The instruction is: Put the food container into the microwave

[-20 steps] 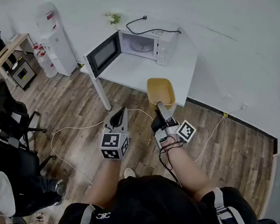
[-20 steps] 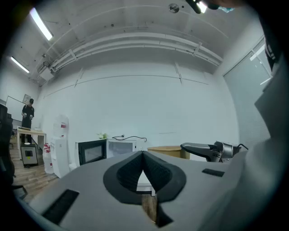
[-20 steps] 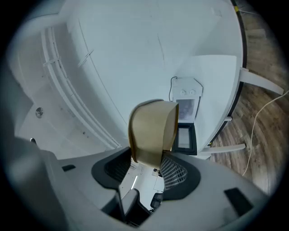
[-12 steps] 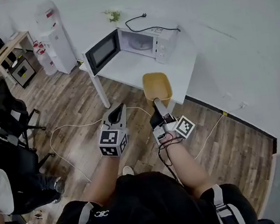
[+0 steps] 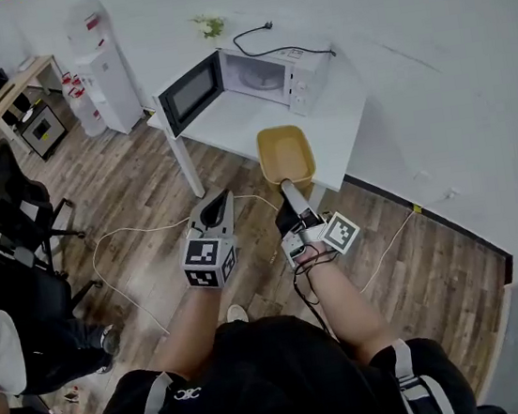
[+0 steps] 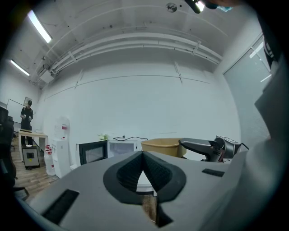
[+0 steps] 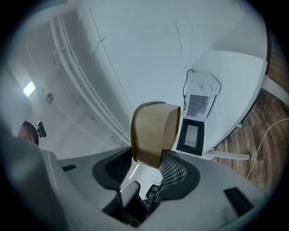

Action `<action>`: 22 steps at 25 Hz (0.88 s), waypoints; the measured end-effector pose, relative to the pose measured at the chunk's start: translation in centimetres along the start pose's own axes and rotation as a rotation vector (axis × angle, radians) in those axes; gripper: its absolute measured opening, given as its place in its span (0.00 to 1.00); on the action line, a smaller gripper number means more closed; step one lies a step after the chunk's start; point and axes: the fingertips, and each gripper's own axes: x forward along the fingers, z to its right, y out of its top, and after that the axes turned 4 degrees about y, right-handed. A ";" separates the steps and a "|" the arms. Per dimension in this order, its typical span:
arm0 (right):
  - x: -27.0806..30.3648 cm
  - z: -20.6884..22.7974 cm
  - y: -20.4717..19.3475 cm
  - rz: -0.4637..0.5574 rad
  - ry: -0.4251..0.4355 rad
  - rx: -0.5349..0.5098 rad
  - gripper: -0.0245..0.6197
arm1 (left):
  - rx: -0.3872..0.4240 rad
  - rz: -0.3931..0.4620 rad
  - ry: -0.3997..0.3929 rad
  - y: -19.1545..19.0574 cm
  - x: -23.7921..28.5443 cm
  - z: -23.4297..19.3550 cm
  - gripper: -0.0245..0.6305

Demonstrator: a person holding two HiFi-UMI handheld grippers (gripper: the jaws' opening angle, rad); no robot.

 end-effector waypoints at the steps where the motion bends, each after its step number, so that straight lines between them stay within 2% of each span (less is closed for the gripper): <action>1: 0.1 0.0 0.0 0.001 0.000 0.002 0.34 | 0.000 -0.001 0.001 0.0 0.0 -0.1 0.03; 8: 1.8 1.0 -0.3 0.019 0.001 -0.007 0.34 | 0.004 -0.006 -0.014 -0.3 1.0 -1.8 0.03; 22: 8.9 3.8 -3.3 0.062 0.008 -0.088 0.34 | 0.003 0.014 -0.089 -0.8 3.9 -9.9 0.03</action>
